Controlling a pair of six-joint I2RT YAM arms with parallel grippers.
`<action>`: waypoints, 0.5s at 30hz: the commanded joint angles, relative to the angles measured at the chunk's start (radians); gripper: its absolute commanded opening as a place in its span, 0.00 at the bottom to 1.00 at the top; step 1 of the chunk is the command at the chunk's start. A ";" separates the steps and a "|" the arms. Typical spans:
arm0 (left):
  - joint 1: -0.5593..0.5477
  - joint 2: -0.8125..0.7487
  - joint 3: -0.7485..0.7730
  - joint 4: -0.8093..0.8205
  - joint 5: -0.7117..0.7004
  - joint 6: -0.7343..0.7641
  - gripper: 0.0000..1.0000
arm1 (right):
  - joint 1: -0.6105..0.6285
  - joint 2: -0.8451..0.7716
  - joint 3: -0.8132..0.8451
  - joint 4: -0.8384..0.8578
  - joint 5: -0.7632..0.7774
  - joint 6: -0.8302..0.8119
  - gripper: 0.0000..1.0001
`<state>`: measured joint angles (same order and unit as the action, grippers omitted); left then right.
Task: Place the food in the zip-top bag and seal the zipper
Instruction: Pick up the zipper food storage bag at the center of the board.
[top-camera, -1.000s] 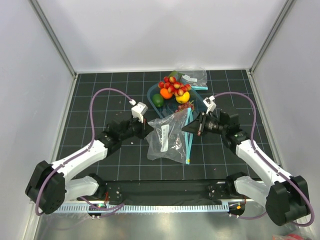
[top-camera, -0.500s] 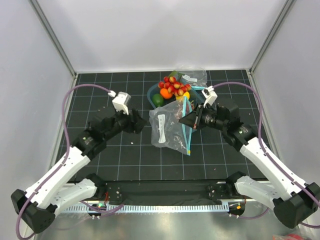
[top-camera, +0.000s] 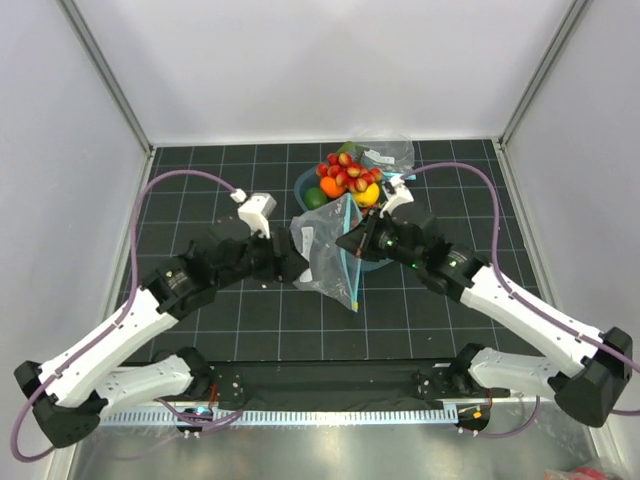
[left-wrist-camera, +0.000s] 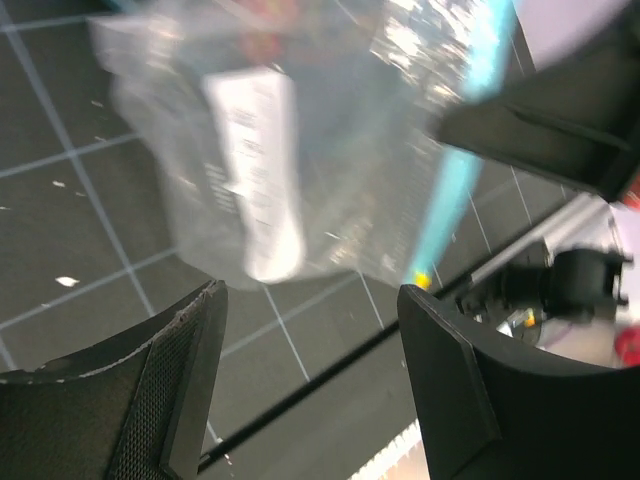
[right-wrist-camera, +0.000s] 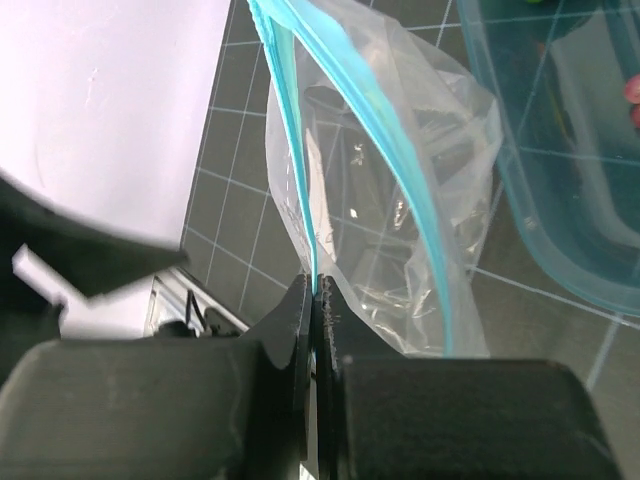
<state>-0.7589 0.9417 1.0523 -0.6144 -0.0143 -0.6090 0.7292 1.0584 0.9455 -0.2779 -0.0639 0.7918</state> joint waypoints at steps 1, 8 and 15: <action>-0.118 -0.007 0.031 0.001 -0.105 -0.017 0.72 | 0.068 0.049 0.088 0.034 0.209 0.079 0.01; -0.247 0.031 0.032 0.048 -0.236 -0.014 0.66 | 0.173 0.112 0.176 0.002 0.395 0.164 0.01; -0.310 0.086 0.046 0.105 -0.318 0.026 0.66 | 0.246 0.156 0.257 -0.027 0.444 0.162 0.01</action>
<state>-1.0447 1.0142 1.0569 -0.5770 -0.2584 -0.6140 0.9550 1.2091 1.1378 -0.3119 0.2981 0.9314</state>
